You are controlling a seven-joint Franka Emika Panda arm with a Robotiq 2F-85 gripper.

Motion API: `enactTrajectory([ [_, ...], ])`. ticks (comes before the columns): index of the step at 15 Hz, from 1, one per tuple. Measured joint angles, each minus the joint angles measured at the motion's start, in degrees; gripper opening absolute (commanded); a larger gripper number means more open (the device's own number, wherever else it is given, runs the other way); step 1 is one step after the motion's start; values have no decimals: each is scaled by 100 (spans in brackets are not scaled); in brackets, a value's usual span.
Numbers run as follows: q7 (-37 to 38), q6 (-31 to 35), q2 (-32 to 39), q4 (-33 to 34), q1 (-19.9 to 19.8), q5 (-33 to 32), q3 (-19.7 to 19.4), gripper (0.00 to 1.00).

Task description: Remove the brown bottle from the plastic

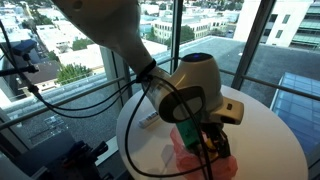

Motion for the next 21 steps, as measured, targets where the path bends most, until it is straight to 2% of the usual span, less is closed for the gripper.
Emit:
enactTrajectory([
  [4, -7, 0, 18, 1, 0, 17, 0, 25],
  [5, -10, 0, 18, 1, 0, 17, 1, 20],
  [10, -27, 0, -54, -7, 35, 17, -10, 20],
  [16, -29, -27, -460, -136, 216, -67, -121, 20],
  [21, 88, -335, -1024, -418, 421, -727, -337, 20],
])
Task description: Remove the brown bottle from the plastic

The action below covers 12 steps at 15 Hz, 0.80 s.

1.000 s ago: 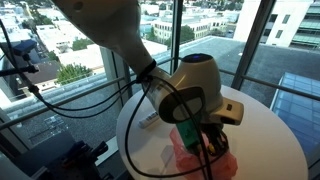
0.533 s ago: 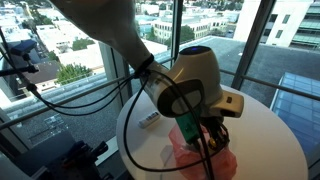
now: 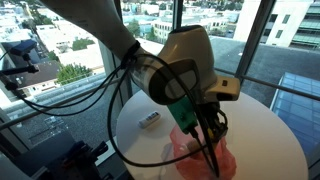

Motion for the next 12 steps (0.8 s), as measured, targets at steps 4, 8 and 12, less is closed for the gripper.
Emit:
enactTrajectory([
  [4, 419, -307, -580, -286, 30, -900, -38, 20],
  [8, 597, -547, -1177, -591, -26, -1324, 217, 20],
  [12, 584, -588, -1556, -828, -68, -1259, 722, 20],
])
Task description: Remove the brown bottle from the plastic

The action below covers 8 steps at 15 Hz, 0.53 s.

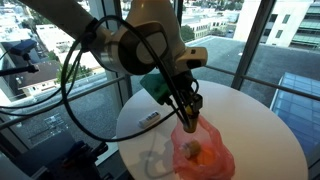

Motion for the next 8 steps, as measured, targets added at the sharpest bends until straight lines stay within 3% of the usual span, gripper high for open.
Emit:
enactTrajectory([
  [8, -59, -122, -135, -160, 107, 426, 893, 20],
])
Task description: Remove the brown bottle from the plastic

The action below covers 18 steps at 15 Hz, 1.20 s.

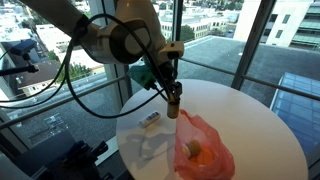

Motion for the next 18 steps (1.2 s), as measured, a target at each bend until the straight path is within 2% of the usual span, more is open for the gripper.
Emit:
enactTrajectory([
  [6, -120, -61, 53, -32, 67, 162, 212, 20],
  [12, -180, 241, 668, -37, 62, 151, 197, 20],
  [18, -29, 911, 1420, 9, 130, -506, -61, 20],
])
